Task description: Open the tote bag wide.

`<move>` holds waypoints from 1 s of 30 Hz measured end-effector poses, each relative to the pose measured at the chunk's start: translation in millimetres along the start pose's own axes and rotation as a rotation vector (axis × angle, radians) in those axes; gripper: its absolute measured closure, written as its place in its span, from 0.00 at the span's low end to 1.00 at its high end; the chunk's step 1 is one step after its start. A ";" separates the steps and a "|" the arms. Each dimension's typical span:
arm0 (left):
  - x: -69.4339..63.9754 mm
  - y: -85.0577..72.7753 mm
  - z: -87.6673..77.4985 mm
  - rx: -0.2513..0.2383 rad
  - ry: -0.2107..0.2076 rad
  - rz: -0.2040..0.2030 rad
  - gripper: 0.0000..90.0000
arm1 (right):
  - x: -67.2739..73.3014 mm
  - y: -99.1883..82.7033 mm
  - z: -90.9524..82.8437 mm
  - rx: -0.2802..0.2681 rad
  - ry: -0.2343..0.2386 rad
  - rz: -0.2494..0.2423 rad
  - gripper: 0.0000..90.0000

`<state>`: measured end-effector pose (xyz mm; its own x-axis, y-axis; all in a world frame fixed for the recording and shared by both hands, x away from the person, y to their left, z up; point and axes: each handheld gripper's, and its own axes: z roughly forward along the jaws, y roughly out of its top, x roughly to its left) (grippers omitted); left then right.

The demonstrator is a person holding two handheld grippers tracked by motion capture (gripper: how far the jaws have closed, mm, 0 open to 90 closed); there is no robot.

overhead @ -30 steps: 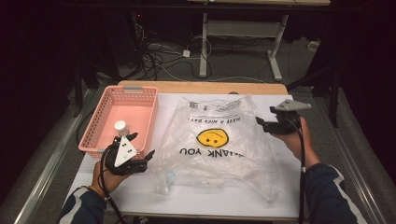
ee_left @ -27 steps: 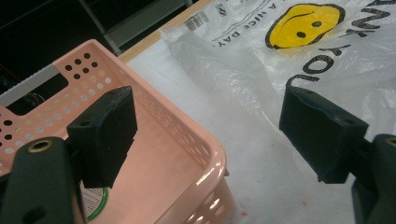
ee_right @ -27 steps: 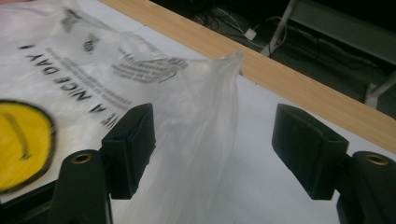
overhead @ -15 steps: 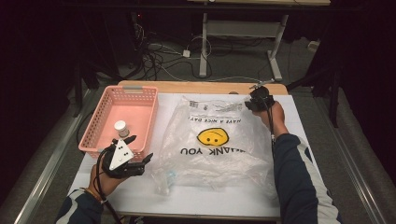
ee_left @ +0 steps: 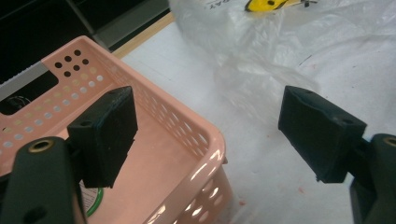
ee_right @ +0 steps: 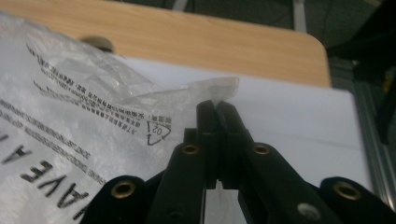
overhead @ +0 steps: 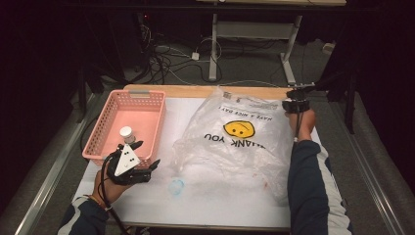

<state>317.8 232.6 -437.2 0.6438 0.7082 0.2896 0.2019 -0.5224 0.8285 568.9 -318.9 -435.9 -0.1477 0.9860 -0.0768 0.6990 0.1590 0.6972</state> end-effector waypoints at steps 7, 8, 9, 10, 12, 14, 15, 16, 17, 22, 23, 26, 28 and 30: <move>3.5 -0.9 0.1 0.020 0.025 -0.001 0.21 | -26.6 -27.1 -26.8 0.030 0.007 -0.057 1.00; 3.6 -0.7 0.0 0.024 0.031 0.000 0.21 | -27.7 -31.9 -32.6 0.009 0.006 -0.071 1.00; 3.5 -0.6 -0.2 0.025 0.032 0.000 0.21 | -27.9 -34.2 -35.8 0.018 0.003 -0.085 0.99; 3.1 -0.3 -0.5 0.027 0.036 0.002 0.21 | -27.6 -39.0 -40.8 0.013 0.002 -0.104 0.99; 2.2 0.2 -1.3 0.025 0.038 0.006 0.21 | -27.7 -46.0 -46.5 0.026 0.037 -0.103 0.99; 1.5 0.3 -1.8 0.024 0.034 0.005 0.21 | -24.3 -56.3 -52.6 0.044 0.042 -0.138 0.98; 1.0 0.1 -1.8 0.025 0.035 0.006 0.21 | -22.6 -61.4 -56.1 0.026 0.043 -0.146 0.98; 0.8 -0.1 -1.8 0.026 0.035 0.006 0.21 | -21.4 -64.4 -58.9 0.027 0.050 -0.151 0.98; 0.3 -0.6 -1.9 0.031 0.034 0.006 0.21 | -18.9 -69.2 -63.8 0.011 0.054 -0.165 0.95; -0.6 -0.9 -2.3 0.033 0.035 0.004 0.21 | -9.9 -76.7 -83.4 -0.045 0.046 -0.172 0.66; -0.9 -1.2 -2.1 0.035 0.034 0.005 0.21 | -5.7 -75.8 -90.1 -0.071 0.047 -0.184 0.61; -2.2 -1.6 -1.4 0.044 0.033 0.014 0.21 | 13.3 -73.0 -114.5 -0.166 0.121 -0.218 0.55; -2.7 -1.6 -1.6 0.042 0.031 0.013 0.21 | 29.2 -72.5 -127.0 -0.208 0.197 -0.267 0.50; -3.4 -1.3 -2.4 0.043 0.031 0.017 0.21 | 47.9 -73.0 -137.1 -0.236 0.262 -0.320 0.45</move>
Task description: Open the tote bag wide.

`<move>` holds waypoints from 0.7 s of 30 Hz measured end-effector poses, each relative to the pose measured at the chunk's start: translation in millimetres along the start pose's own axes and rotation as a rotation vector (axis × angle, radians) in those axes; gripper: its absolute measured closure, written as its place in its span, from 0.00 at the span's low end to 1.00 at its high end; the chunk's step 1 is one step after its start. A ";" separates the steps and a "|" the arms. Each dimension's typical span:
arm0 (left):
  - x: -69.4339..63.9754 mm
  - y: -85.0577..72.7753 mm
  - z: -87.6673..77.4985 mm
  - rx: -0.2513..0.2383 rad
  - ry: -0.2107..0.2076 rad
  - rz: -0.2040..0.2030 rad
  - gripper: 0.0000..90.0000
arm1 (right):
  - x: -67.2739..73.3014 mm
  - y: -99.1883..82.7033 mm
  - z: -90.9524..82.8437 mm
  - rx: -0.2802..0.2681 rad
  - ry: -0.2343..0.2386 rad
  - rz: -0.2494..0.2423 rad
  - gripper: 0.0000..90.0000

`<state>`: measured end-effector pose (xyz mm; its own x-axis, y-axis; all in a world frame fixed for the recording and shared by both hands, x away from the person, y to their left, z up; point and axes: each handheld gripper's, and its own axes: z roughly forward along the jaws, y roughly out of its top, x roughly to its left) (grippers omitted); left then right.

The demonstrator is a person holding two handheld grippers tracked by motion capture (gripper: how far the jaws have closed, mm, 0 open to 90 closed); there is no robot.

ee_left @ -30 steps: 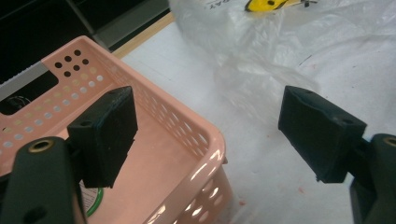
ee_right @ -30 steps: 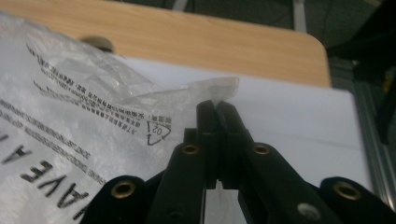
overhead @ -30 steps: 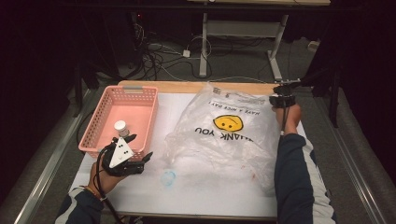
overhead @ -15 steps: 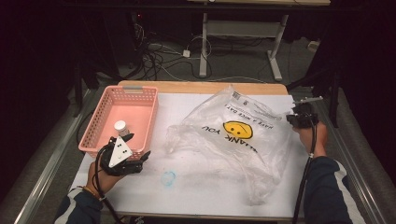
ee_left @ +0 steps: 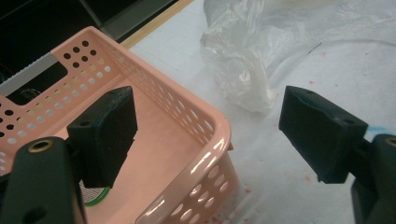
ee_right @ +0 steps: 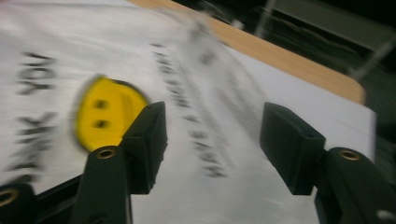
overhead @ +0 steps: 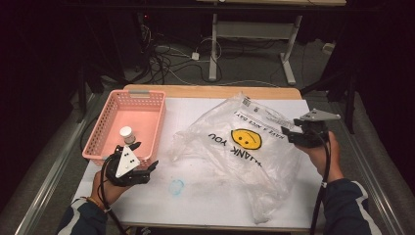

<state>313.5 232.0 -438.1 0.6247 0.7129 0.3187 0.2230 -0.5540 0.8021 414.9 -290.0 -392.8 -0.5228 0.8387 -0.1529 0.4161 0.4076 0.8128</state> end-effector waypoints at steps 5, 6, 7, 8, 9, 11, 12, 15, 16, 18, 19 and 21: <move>-2.3 0.2 -0.7 -0.002 0.005 0.002 0.21 | 43.2 11.0 0.1 -0.022 0.127 -0.102 0.38; -2.9 0.4 -1.0 -0.004 0.008 0.003 0.21 | 66.8 15.1 3.0 0.005 0.166 -0.184 0.37; -3.3 0.5 -1.3 -0.006 0.009 0.004 0.21 | 77.6 16.1 5.0 0.010 0.195 -0.203 0.36; -3.6 0.4 -1.2 -0.006 0.009 0.004 0.21 | 77.6 16.1 5.0 0.010 0.195 -0.203 0.36; -3.7 0.3 -0.9 -0.005 0.009 0.005 0.21 | 97.2 17.1 9.7 0.015 0.254 -0.217 0.36; -3.5 0.2 -0.2 -0.001 0.006 0.004 0.21 | 107.5 17.2 13.2 0.029 0.282 -0.234 0.35; -3.5 0.1 0.1 0.000 0.005 0.003 0.21 | 118.2 17.1 16.7 0.044 0.301 -0.260 0.33; -3.7 0.3 0.1 0.003 0.004 0.007 0.21 | 152.3 13.5 31.4 0.103 0.371 -0.366 0.34; -3.8 0.6 0.2 0.000 0.006 0.000 0.21 | 161.3 10.7 37.8 0.143 0.371 -0.405 0.34; -3.8 0.8 0.0 -0.001 0.005 -0.002 0.21 | 169.8 6.3 48.6 0.190 0.382 -0.414 0.34; -3.9 0.7 0.0 -0.001 0.004 -0.001 0.21 | 172.9 4.4 52.8 0.201 0.383 -0.415 0.34; -3.7 0.5 -0.1 0.003 0.003 0.005 0.21 | 177.1 2.0 59.1 0.212 0.380 -0.425 0.34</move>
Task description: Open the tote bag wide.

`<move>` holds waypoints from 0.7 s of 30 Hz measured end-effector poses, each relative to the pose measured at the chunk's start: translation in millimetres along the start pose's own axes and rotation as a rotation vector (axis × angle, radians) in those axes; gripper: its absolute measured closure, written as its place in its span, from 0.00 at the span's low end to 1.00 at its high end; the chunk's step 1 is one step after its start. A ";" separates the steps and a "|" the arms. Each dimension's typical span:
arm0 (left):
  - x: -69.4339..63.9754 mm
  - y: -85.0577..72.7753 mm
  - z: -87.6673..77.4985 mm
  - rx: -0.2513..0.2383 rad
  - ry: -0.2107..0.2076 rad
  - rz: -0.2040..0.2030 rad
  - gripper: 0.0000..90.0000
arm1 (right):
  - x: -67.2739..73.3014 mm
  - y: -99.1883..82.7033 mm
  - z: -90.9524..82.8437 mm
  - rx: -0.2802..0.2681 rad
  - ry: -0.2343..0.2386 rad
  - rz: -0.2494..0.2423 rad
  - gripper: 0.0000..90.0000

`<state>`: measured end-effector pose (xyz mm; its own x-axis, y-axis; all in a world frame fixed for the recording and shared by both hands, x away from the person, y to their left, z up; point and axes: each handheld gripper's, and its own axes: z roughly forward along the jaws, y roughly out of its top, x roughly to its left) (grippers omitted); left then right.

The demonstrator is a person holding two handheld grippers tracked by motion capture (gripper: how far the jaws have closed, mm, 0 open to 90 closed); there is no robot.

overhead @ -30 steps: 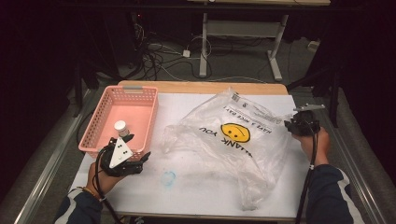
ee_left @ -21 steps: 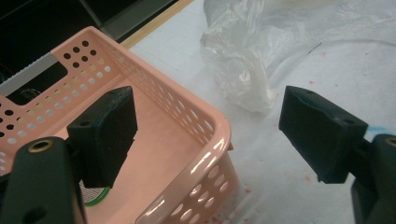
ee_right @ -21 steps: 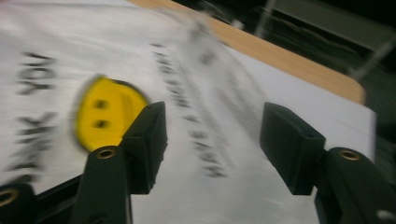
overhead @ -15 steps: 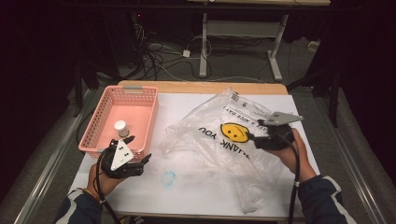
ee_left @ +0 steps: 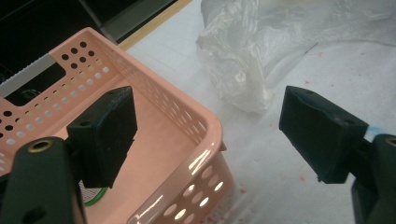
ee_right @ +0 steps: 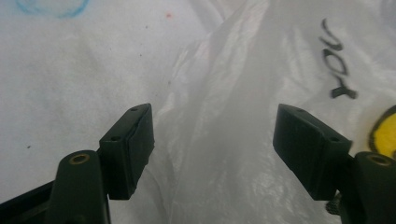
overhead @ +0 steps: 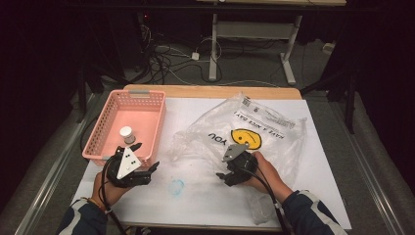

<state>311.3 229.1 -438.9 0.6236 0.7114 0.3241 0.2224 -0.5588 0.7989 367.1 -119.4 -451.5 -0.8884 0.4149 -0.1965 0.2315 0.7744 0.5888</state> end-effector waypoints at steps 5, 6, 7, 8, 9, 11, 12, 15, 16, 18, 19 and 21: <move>1.1 -0.3 0.0 0.000 0.001 -0.005 0.21 | -1.6 0.5 12.8 0.039 -0.052 -0.003 0.63; 1.0 -0.2 0.0 0.001 0.003 -0.003 0.21 | -3.1 0.2 13.4 0.046 -0.066 -0.006 0.67; 1.1 0.0 -0.3 0.001 0.003 -0.004 0.21 | -5.6 -0.1 13.0 0.040 -0.073 0.008 0.73; 1.4 0.3 -0.7 0.001 0.005 -0.002 0.21 | -5.6 -0.1 13.0 0.040 -0.073 0.008 0.73; 1.7 0.5 -1.0 -0.003 0.007 -0.005 0.21 | -8.1 -0.6 11.9 0.024 -0.086 0.019 0.78; 3.3 1.1 -1.9 -0.006 0.009 -0.008 0.21 | -15.0 -0.8 6.4 0.001 -0.125 0.040 0.90; 5.3 2.3 -2.9 -0.006 0.011 -0.006 0.21 | -18.1 -1.0 3.5 -0.023 -0.146 0.047 0.93; 13.3 6.0 -6.7 -0.023 0.030 -0.021 0.21 | -23.2 -0.7 -2.1 -0.051 -0.167 0.067 0.98; 17.0 6.7 -7.6 -0.035 0.033 -0.029 0.21 | -27.7 -0.1 -7.4 -0.089 -0.196 0.090 1.00; 25.1 5.3 -9.3 -0.033 0.042 -0.055 0.21 | -30.4 2.0 -12.4 -0.123 -0.221 0.105 1.00; 25.1 5.3 -9.3 -0.033 0.042 -0.055 0.21 | -30.4 2.0 -12.4 -0.123 -0.221 0.105 1.00; 29.7 4.0 -9.5 -0.019 0.053 -0.066 0.21 | -32.0 5.8 -21.7 -0.193 -0.278 0.109 1.00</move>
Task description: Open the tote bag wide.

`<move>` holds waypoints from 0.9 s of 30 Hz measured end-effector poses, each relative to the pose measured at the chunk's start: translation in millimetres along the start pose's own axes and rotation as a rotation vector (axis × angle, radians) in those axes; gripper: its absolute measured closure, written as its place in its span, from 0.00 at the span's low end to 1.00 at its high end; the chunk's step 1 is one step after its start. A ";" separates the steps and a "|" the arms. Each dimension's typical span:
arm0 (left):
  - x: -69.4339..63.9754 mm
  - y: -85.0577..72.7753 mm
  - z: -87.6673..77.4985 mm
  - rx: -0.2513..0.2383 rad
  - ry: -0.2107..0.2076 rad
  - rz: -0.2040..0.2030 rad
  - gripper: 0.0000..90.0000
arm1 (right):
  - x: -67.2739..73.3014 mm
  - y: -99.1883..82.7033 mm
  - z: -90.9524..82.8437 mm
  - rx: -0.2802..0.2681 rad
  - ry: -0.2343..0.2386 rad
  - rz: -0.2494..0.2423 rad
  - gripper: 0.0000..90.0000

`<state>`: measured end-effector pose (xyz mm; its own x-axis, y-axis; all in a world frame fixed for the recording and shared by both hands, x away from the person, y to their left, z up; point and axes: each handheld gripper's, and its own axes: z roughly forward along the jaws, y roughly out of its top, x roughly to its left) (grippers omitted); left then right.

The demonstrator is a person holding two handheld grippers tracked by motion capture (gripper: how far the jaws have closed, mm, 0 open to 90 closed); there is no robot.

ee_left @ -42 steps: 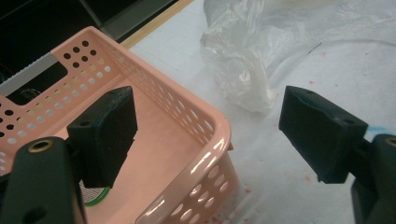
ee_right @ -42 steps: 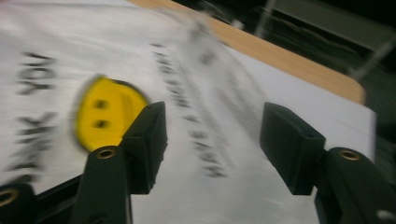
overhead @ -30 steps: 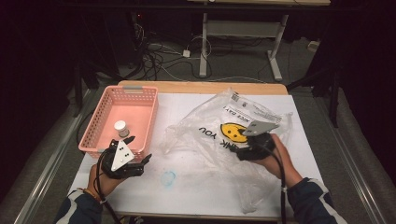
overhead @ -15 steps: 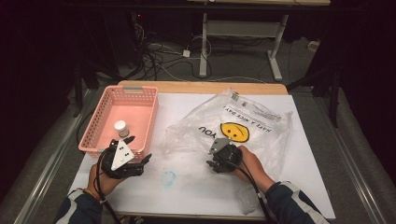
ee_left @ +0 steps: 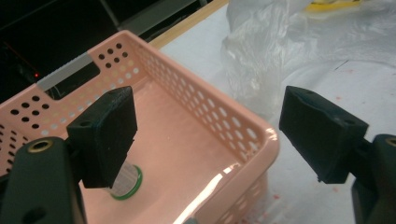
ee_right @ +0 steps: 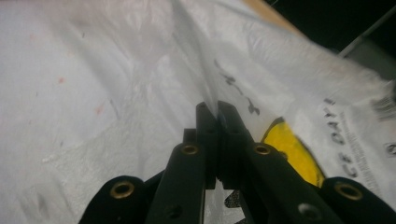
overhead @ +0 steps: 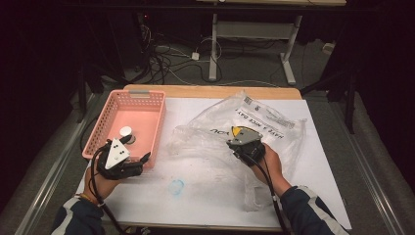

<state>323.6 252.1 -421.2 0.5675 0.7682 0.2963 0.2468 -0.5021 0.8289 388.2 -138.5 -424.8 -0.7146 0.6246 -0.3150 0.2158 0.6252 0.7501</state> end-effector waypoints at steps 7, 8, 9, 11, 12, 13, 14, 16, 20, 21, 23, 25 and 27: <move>19.2 7.4 0.2 0.068 0.045 -0.034 0.21 | -15.4 16.1 -21.4 -0.092 -0.025 0.011 1.00; 24.1 9.1 1.0 0.077 0.049 -0.045 0.21 | -18.7 19.3 -25.5 -0.104 -0.033 0.018 1.00; 29.0 11.3 2.3 0.098 0.060 -0.052 0.21 | -21.9 22.1 -29.3 -0.119 -0.042 0.021 1.00; 37.6 16.1 6.4 0.152 0.091 -0.044 0.21 | -27.4 27.2 -36.5 -0.152 -0.063 0.016 1.00; 41.6 17.8 8.6 0.170 0.085 -0.038 0.21 | -29.9 29.8 -39.4 -0.162 -0.076 0.012 1.00; 45.0 19.1 11.5 0.190 0.081 -0.028 0.21 | -32.5 32.4 -42.4 -0.176 -0.091 0.010 1.00; 48.8 19.9 15.3 0.216 0.075 -0.025 0.21 | -35.0 35.1 -45.3 -0.190 -0.097 0.015 1.00; 57.6 20.0 24.6 0.259 0.056 -0.042 0.21 | -37.5 37.8 -48.0 -0.202 -0.103 0.021 1.00; 73.2 19.1 44.8 0.339 0.075 -0.060 0.21 | -44.7 46.4 -55.6 -0.251 -0.129 0.042 1.00; 77.6 19.0 49.4 0.357 0.074 -0.078 0.21 | -45.6 47.0 -56.3 -0.260 -0.130 0.045 0.99; 85.1 18.9 58.7 0.398 0.073 -0.089 0.23 | -45.7 45.3 -54.0 -0.254 -0.113 0.053 0.99; 92.3 19.3 67.0 0.429 0.054 -0.105 0.24 | -45.4 44.0 -52.5 -0.249 -0.103 0.055 0.99; 98.3 17.9 77.5 0.472 0.037 -0.118 0.27 | -44.7 41.4 -49.4 -0.234 -0.092 0.054 0.99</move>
<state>444.6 287.8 -414.0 0.4880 0.8400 0.2373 0.6417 -0.5296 0.5548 396.2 -163.7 -350.9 -0.6404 0.7007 -0.3144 0.0842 0.4709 0.8782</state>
